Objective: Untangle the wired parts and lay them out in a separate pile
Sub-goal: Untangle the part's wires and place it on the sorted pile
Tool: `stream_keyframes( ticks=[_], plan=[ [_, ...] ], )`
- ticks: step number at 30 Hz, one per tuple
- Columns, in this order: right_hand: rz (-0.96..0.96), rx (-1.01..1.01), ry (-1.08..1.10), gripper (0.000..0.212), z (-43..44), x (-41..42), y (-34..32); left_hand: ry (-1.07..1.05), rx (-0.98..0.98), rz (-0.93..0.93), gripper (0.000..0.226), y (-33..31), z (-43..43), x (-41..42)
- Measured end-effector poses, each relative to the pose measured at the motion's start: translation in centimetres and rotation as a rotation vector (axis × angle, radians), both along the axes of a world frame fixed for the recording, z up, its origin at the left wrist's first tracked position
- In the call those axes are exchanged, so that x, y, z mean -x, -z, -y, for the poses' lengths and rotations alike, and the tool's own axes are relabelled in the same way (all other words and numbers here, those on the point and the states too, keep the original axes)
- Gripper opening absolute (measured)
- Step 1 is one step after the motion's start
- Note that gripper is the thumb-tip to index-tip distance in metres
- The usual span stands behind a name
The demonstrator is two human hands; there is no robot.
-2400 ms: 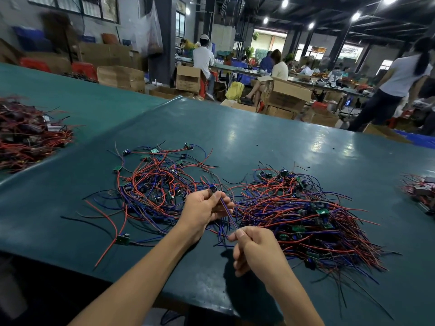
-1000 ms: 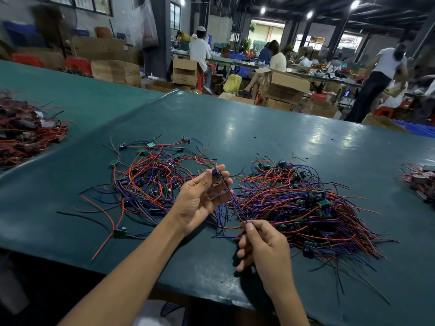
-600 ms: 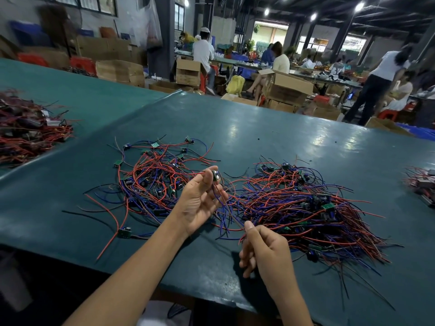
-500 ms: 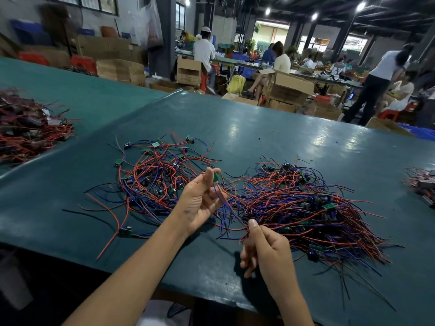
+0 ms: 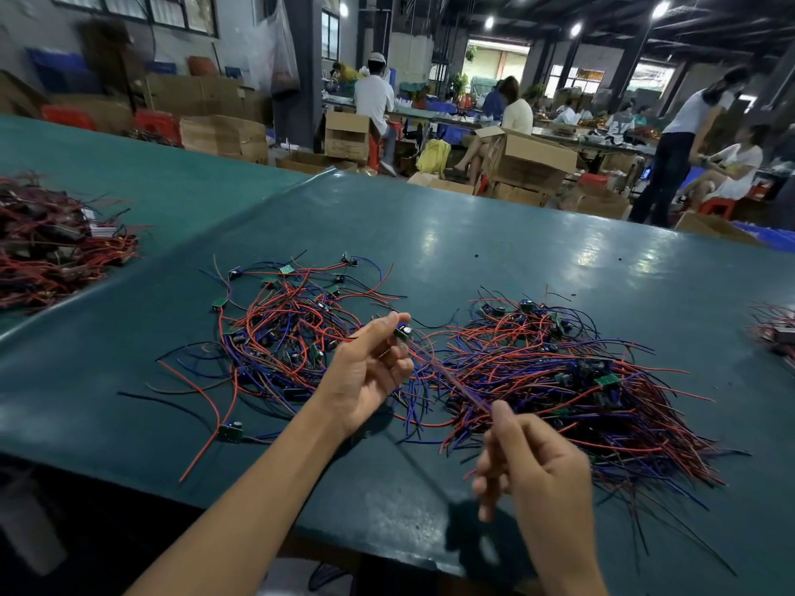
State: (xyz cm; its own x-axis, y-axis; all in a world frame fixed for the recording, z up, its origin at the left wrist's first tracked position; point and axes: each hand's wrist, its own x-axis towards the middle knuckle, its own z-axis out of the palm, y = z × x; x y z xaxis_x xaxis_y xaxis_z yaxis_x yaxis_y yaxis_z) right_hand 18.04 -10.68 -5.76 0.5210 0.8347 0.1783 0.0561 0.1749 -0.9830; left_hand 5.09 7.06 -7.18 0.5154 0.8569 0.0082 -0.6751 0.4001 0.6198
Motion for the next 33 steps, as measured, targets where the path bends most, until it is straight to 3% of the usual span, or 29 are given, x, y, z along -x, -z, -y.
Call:
stream_keyframes(
  ticks=[6,15,17,19,23,27,30,33],
  plan=[
    [0.099,-0.063,0.173,0.034,1.9,-5.8,-4.0,0.188,-0.190,-0.104,0.034,-0.2,0.6,-0.2],
    [0.117,0.151,0.246,0.032,1.2,-17.9,-7.0,0.154,-0.436,-0.417,0.019,-2.2,2.1,-3.7],
    [0.075,0.191,0.282,0.034,0.4,-19.5,-6.7,0.136,-0.384,-0.489,0.013,-2.8,2.4,-5.3],
    [-0.012,0.240,0.306,0.031,-0.2,-20.7,-6.1,0.136,-0.200,-0.519,0.010,-3.2,2.7,-6.7],
    [-0.259,0.256,0.296,0.023,-0.8,-20.9,-5.4,0.148,0.115,-0.438,0.007,-3.6,3.0,-7.2],
    [-0.332,0.218,0.429,0.048,-0.4,-20.3,-6.9,0.070,0.114,-0.511,0.014,-3.9,2.4,-5.1],
    [-0.102,0.235,0.542,0.090,-0.2,-19.3,-8.3,-0.077,-0.085,-0.687,0.010,-4.6,1.1,-2.1],
    [0.418,0.197,0.775,0.088,-0.7,-14.8,-8.7,-0.332,-0.425,-0.995,0.003,-5.6,-1.6,1.3]
  ],
)
